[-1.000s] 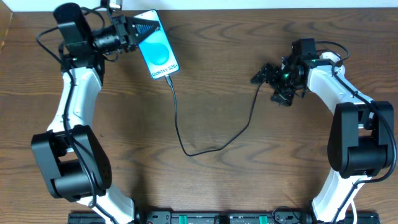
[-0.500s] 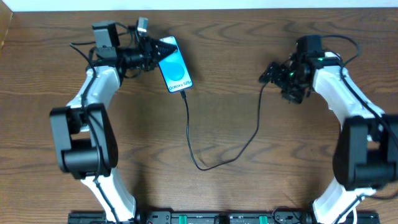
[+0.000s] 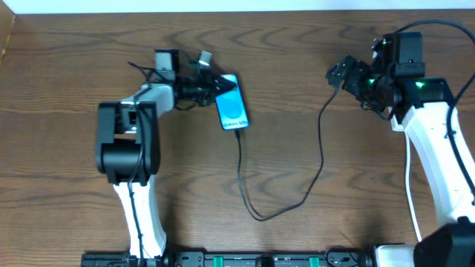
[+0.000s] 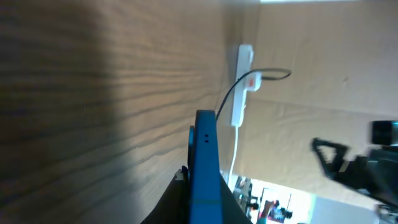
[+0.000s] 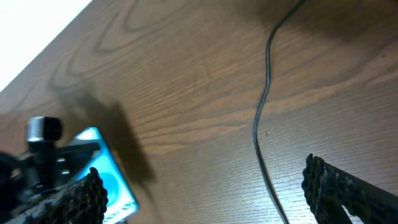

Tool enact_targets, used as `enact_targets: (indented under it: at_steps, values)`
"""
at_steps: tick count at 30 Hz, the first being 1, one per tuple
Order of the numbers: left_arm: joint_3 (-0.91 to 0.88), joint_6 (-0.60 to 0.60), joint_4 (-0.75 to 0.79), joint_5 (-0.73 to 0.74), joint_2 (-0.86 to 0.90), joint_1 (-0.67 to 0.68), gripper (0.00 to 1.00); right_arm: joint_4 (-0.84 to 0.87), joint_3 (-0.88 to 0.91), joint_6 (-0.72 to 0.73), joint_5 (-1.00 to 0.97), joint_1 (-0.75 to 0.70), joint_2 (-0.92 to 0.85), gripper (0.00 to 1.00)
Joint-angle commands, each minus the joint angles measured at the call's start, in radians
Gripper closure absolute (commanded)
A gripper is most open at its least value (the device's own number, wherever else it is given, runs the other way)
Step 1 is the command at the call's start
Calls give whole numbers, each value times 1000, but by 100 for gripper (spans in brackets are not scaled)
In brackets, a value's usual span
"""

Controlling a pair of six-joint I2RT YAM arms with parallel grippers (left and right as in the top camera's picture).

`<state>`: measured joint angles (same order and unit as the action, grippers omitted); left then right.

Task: Plug charger to phone and switch on socket
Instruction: 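Lower the plugged-in phone with the left gripper toward the table center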

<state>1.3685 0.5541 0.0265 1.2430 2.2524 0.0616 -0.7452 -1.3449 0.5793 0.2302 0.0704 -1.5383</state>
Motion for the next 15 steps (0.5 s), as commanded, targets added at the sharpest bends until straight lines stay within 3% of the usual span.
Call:
enact_targets:
  at_steps: [1, 11, 15]
  values:
    - [7, -35, -5, -14, 4, 51, 92, -8, -2, -37, -15, -5, 16, 1]
    - [7, -69, -144, -281, 4, 202, 92, -15, -1, -39, -19, -5, 16, 1]
    - [7, -68, -152, -314, 4, 253, 93, -16, -1, -39, -19, -4, 16, 1]
